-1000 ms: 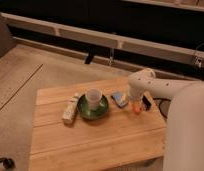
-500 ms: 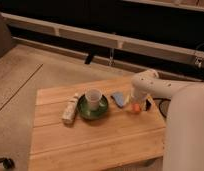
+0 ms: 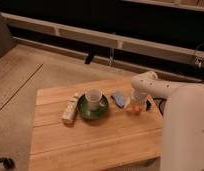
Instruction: Place the pepper in the ceramic cup
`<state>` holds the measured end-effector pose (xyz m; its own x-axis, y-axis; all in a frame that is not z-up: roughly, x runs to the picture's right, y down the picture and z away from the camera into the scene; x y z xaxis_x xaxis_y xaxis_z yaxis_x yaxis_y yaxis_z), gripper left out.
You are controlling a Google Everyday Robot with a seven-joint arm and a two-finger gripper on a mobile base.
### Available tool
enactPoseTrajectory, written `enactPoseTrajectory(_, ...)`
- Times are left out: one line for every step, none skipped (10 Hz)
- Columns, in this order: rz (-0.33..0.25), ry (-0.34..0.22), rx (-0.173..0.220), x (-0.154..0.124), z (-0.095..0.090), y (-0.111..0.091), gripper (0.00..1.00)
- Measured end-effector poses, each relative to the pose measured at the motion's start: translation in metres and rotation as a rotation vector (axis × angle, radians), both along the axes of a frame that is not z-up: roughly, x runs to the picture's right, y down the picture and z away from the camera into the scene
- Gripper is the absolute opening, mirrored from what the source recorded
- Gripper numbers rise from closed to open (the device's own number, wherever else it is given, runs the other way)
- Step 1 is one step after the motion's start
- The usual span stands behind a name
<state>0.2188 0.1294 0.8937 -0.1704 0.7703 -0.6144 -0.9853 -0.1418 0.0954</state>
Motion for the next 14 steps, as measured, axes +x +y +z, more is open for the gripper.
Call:
enactPoseTrajectory(-0.004,-0.002,-0.003,0.003,0.001,0.000,0.65)
enactPoseTrajectory(-0.006,-0.003,-0.005,0.007,0.001,0.000,0.65)
enactPoseTrajectory(-0.007,-0.002,-0.009,0.011,0.001,0.001,0.65)
enactPoseTrajectory(-0.006,-0.005,-0.012,0.013,0.001,0.003,0.65)
enactPoseTrajectory(0.001,-0.010,-0.017,0.014,0.002,0.006,0.63)
enactPoseTrajectory(0.012,-0.014,-0.021,0.015,0.003,0.009,0.55)
enactPoseTrajectory(0.024,-0.016,-0.019,0.015,0.005,0.010,0.45)
enactPoseTrajectory(0.034,-0.017,-0.019,0.016,0.006,0.011,0.36)
enactPoseTrajectory(0.044,-0.018,-0.018,0.018,0.007,0.013,0.24)
enactPoseTrajectory(0.050,-0.018,-0.018,0.020,0.008,0.013,0.16)
enactPoseTrajectory(0.054,-0.017,-0.019,0.021,0.008,0.014,0.07)
enactPoseTrajectory(0.053,-0.017,-0.015,0.021,0.006,0.012,0.01)
enactPoseTrajectory(0.053,-0.015,-0.006,0.018,0.002,0.005,0.00)
enactPoseTrajectory(0.055,-0.012,0.012,0.015,-0.003,-0.005,0.00)
